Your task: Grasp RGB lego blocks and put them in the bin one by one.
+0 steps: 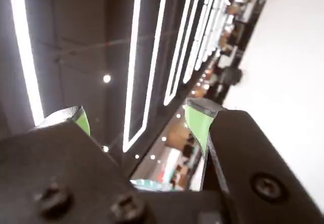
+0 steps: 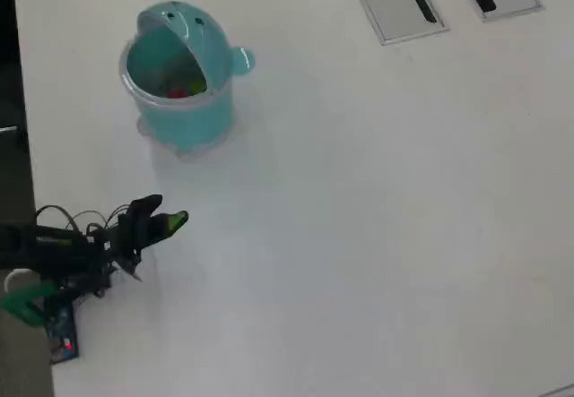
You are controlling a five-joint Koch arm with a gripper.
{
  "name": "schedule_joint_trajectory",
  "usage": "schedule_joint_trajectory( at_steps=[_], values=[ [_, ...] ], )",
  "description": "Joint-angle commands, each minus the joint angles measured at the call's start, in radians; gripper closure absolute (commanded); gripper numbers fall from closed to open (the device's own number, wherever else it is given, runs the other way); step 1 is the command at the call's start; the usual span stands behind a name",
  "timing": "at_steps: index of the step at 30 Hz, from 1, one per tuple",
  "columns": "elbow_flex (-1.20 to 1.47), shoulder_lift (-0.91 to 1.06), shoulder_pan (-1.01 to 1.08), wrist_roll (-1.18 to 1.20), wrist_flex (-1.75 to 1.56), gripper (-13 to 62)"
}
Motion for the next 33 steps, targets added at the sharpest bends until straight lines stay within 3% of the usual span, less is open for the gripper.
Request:
schedule_joint_trajectory(
  at_steps=[1,33],
  values=[
    [0.078,0.071,0.000,0.002,0.071,13.4],
    [0.077,0.061,0.012,0.066,0.913,14.7]
  ],
)
